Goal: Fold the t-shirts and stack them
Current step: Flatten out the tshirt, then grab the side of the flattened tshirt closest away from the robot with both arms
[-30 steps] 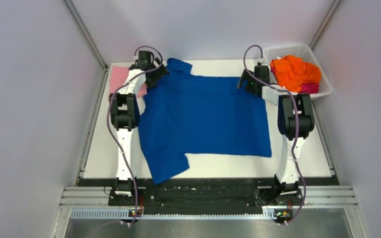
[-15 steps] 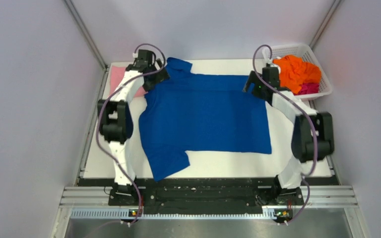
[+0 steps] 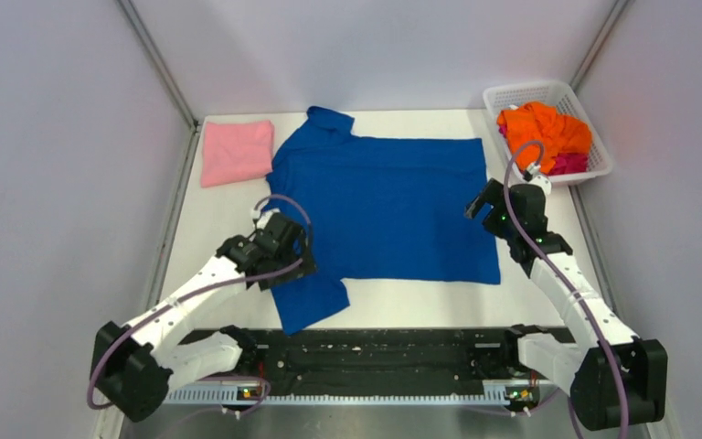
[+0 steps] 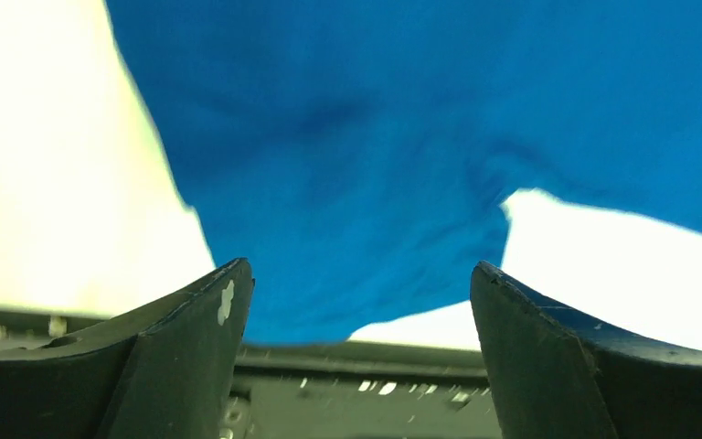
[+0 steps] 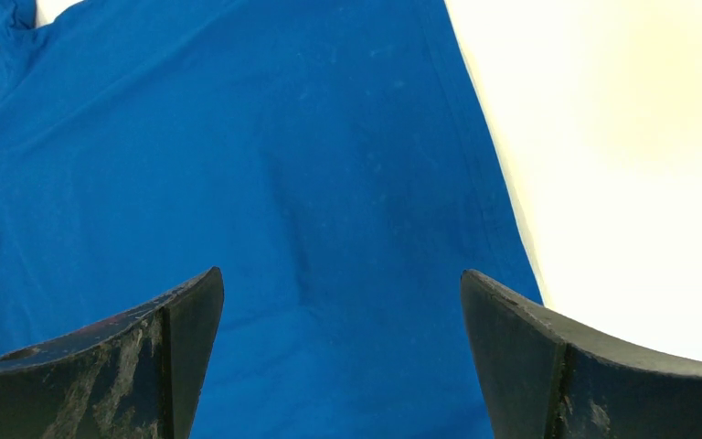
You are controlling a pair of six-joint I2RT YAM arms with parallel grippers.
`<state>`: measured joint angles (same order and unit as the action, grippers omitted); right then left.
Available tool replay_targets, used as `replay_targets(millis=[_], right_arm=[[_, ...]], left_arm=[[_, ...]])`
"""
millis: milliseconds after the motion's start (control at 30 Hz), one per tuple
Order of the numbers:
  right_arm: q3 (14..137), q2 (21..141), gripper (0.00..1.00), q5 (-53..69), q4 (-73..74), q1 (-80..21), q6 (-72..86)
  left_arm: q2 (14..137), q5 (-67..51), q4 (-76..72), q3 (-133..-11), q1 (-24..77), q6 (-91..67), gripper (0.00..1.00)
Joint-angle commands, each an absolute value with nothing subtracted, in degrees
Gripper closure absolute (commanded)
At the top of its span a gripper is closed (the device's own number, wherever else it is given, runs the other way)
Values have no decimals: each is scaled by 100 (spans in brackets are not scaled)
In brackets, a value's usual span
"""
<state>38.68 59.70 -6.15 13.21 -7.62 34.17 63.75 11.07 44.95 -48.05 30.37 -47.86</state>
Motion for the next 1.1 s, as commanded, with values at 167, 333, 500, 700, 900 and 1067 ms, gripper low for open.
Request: replay_targets(millis=[167,333,500,700,900,1067], right_arm=[[3513,5679,1,-585,1414,-819,3717],[3433,5749,1,-636,1420,-827,3713],[3339,5726,1,-708,1382,-832,3719],[3226,5615,1,-651,1362,-835,3753],[2987,5218,2,-790,1610,-835,3945],[2809,4708,2,-958,2146,-835,4123]], left_arm=[[4811,648,5691,-2908,4134,-6692,29],[4750,591,5641,-2745,4277,-6768,34],[5251,627,5046,-2540,4280,-6653,41],[5774,979,4685,-2627,4280,-6608,55],[5836,1236,4570,-2694,4282,-6606,65],[5920,1232,4507,-2798,4279,-6632,100]])
